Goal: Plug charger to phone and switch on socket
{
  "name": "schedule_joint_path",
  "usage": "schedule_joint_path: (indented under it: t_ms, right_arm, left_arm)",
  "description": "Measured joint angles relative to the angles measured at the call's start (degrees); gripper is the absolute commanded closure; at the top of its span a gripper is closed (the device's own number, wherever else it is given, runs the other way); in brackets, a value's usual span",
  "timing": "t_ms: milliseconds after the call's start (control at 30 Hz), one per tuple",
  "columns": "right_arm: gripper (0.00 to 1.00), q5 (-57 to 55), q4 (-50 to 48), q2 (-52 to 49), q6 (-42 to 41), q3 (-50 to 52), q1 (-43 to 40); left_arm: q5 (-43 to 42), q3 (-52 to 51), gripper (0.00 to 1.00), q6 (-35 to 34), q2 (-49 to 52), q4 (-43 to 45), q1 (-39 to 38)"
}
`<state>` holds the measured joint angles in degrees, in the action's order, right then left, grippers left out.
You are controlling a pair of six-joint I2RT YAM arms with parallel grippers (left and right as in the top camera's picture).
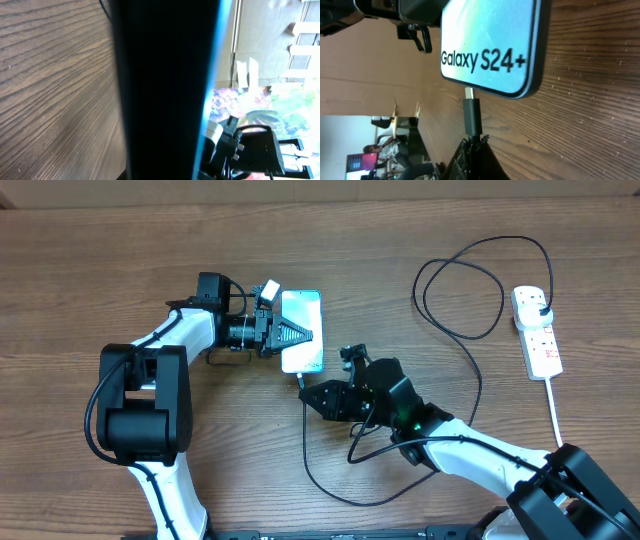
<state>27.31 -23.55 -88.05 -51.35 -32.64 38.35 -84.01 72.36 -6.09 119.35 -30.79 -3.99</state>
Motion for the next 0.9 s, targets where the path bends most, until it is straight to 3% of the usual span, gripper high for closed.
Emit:
schedule_joint_path:
  t_ms: [900]
  right_arm:
    - [0.96, 5.4, 1.7, 0.0, 1.7, 0.0, -2.2]
  left_arm:
    - [0.0, 0.0, 0.96, 0.0, 0.0, -0.5, -0.1]
